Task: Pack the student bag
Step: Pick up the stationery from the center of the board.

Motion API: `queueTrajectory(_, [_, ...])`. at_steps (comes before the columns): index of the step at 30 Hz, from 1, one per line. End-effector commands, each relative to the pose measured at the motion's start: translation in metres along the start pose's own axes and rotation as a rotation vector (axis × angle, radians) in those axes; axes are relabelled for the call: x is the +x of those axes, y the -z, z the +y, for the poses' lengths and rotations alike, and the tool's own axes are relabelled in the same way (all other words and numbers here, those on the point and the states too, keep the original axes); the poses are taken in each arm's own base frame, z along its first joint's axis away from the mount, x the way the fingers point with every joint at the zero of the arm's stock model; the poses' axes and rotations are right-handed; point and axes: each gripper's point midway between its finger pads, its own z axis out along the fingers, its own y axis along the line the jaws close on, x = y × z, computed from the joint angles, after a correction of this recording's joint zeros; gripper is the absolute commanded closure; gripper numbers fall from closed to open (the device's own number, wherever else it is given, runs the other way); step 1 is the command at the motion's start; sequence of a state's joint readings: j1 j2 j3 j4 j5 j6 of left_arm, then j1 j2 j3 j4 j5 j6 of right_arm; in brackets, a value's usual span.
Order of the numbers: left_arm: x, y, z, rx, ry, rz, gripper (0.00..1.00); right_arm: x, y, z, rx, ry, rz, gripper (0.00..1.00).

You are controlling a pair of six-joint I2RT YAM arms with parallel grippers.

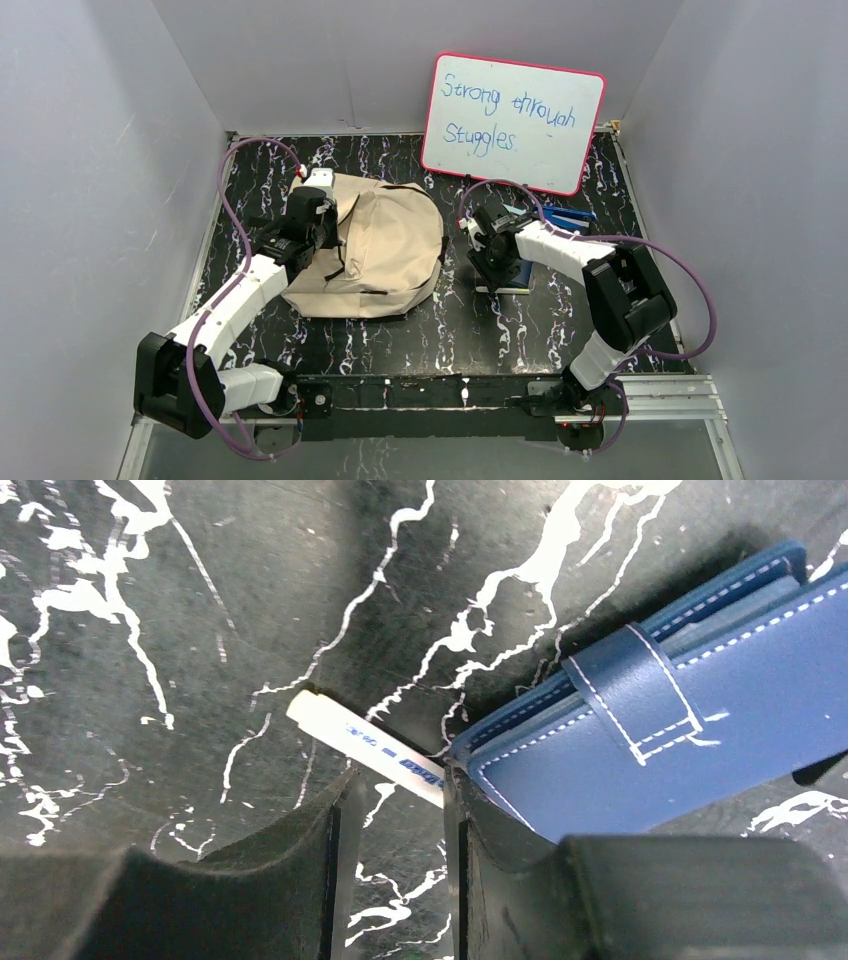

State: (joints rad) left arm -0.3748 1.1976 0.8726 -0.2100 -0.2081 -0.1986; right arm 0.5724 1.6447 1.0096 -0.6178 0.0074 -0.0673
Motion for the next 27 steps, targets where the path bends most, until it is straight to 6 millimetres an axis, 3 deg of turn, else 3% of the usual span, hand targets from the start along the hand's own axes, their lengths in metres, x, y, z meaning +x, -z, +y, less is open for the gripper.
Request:
queueTrajectory(1, [-0.014, 0.004, -0.003, 0.015, 0.000, -0.028, 1.00, 0.009, -0.002, -0.015, 0.079, 0.016, 0.064, 0.57])
queueTrajectory(9, [-0.014, 0.003, -0.002, 0.014, -0.002, -0.027, 1.00, 0.012, -0.010, -0.007, 0.036, 0.002, 0.082, 0.63])
queueTrajectory(12, [-0.014, 0.003, -0.003, 0.014, -0.002, -0.024, 1.00, -0.001, -0.010, -0.002, 0.023, -0.044, 0.039, 0.72])
queueTrajectory(18, [-0.013, 0.002, -0.002, 0.010, -0.003, -0.021, 1.00, -0.032, -0.010, 0.015, -0.052, -0.178, -0.084, 0.78])
queueTrajectory(27, [-0.014, 0.003, -0.002, 0.010, -0.002, -0.026, 1.00, -0.054, 0.001, 0.031, -0.144, -0.248, -0.217, 0.90])
